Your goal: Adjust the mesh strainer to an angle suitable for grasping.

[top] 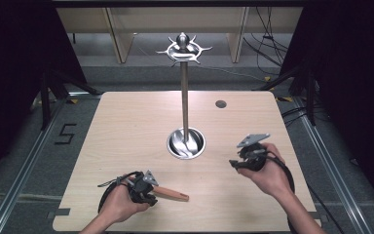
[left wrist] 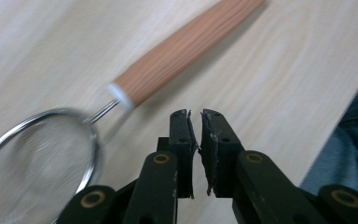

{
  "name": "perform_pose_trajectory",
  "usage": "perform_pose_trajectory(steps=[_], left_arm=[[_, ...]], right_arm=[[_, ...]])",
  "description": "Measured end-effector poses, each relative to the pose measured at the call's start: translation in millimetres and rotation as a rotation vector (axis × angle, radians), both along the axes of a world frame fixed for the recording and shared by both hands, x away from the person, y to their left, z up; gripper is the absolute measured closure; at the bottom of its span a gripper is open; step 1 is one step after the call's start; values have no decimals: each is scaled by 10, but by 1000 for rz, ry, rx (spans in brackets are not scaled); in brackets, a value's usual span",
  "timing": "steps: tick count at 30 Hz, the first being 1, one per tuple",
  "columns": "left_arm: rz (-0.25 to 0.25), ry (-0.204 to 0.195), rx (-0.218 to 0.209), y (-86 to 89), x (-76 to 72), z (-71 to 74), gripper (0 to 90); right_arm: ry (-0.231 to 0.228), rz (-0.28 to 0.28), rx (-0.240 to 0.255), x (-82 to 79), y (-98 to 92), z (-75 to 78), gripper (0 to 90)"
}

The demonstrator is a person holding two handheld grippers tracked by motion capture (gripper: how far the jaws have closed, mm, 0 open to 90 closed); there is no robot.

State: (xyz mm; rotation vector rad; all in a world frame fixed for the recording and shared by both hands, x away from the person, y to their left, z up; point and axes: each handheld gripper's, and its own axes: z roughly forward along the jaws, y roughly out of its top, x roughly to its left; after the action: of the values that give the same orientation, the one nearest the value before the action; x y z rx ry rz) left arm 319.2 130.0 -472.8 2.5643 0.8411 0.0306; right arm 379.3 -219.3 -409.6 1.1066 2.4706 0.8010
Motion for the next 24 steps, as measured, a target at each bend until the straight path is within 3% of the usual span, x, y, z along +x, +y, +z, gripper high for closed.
perform_pose_trajectory(steps=[2, 3, 4, 5, 8, 9, 10, 12, 14, 17, 18, 19, 22, 23, 24], left_arm=[[-15, 5, -4, -32, -9, -16, 810], [-16, 10, -12, -44, -15, -17, 809], [-35, 8, 4, -42, -4, -7, 807], [-11, 10, -16, -60, -16, -14, 806], [-20, 11, -25, -95, -1, -9, 833], [-20, 12, -30, -119, -1, -12, 841], [-20, 12, -30, -119, -1, -12, 846], [-70, 23, 4, -182, 17, -6, 849], [-87, 31, 3, -227, 16, -3, 848], [-86, 32, -8, -268, 19, 2, 836], [-80, 28, -13, -275, 17, 1, 834], [-82, 25, -10, -274, 17, 6, 833], [-84, 25, -8, -263, 18, 7, 835], [-85, 24, -8, -256, 21, 7, 838], [-82, 24, -9, -255, 20, 8, 838]], right_arm=[[-25, -29, 19, 85, -62, 113, 533], [-43, -22, 6, 118, -77, 131, 535], [-34, -22, 0, 135, -83, 135, 533], [-21, -22, -3, 147, -89, 129, 533], [7, -18, 0, 134, -138, 20, 531], [45, -44, 26, 93, -145, -9, 531], [45, -44, 26, 93, -145, -9, 531], [40, -47, 36, 4, -257, -143, 531], [69, -62, 35, -104, -331, -244, 532], [51, -81, 55, -252, -452, -382, 526], [60, -77, 37, -291, -510, -380, 520], [75, -125, 79, -355, -516, -407, 520], [73, -132, 68, -415, -618, -418, 519], [57, -188, 117, -470, -638, -471, 519], [57, -188, 117, -470, -638, -471, 519]])
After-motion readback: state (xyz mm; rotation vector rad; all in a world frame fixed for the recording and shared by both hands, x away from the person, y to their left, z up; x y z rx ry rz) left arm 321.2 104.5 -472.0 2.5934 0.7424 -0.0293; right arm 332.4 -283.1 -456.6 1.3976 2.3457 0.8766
